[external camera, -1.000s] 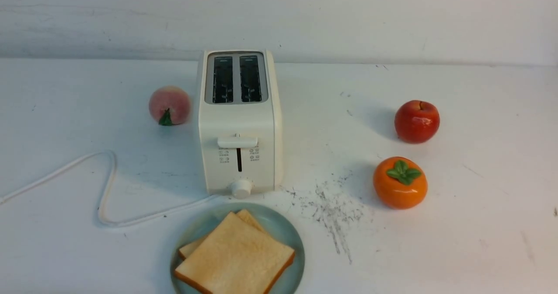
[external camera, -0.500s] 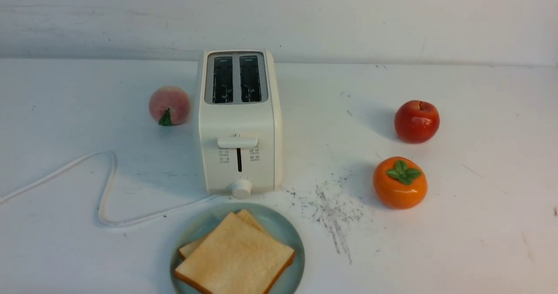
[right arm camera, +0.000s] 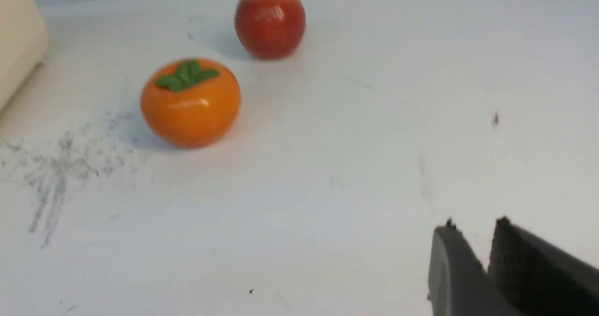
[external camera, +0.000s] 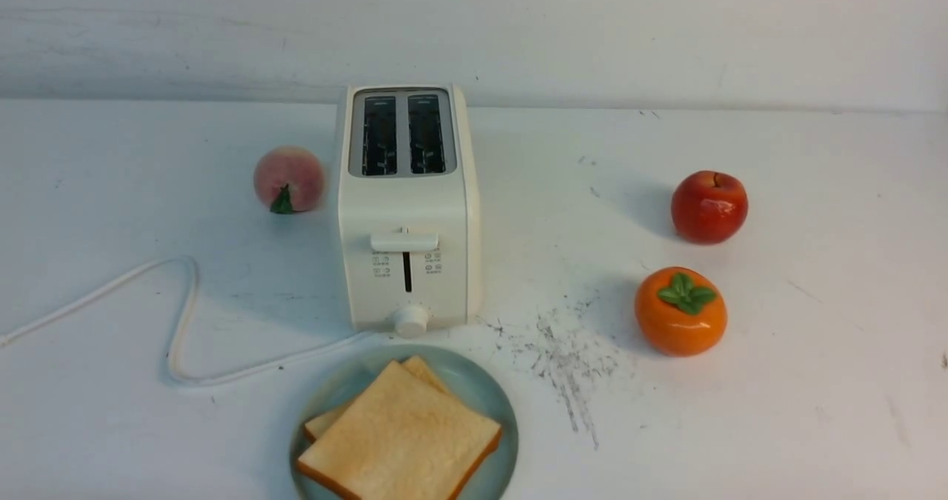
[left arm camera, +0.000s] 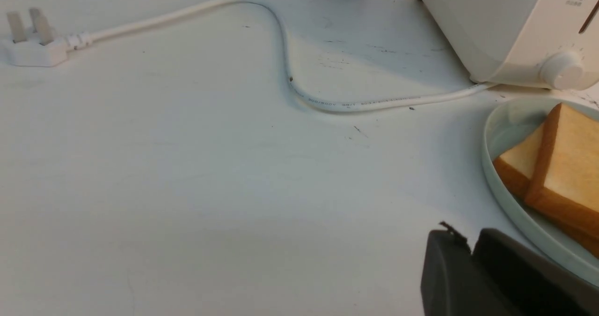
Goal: Take toasted bread from bread machine on white table place on plate.
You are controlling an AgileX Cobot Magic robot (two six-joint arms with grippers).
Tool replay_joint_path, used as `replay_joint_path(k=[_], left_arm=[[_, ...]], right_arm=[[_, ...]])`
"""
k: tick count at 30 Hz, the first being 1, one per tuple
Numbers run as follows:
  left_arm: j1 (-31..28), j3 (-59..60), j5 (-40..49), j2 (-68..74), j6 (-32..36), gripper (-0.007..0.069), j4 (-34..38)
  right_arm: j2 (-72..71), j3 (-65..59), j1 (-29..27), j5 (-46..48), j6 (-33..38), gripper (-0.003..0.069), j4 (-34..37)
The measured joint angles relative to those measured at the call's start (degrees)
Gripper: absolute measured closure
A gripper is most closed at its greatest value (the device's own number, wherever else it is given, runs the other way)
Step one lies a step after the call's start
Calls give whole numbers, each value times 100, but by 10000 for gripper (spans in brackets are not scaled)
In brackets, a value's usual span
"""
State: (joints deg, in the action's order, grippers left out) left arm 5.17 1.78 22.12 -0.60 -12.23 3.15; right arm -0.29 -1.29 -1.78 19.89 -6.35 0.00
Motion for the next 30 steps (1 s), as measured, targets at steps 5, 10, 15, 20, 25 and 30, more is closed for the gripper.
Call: replay_joint_path(k=[5, 10, 15, 20, 25, 30], left_arm=[[0, 0, 1, 0, 0, 549, 0], [0, 0, 1, 0, 0, 543, 0], [0, 0, 1, 0, 0, 535, 0], [0, 0, 1, 0, 0, 533, 0], [0, 0, 1, 0, 0, 533, 0], [0, 0, 1, 0, 0, 529, 0]], right_arm=[[-29, 21, -6, 136, -504, 521, -270], [-29, 31, -6, 172, -536, 517, -338], [-29, 31, -6, 178, -536, 511, -355], [-29, 31, -6, 184, -536, 506, -365], [-29, 31, -6, 184, -536, 496, -370], [-29, 31, -6, 184, -536, 487, -370]])
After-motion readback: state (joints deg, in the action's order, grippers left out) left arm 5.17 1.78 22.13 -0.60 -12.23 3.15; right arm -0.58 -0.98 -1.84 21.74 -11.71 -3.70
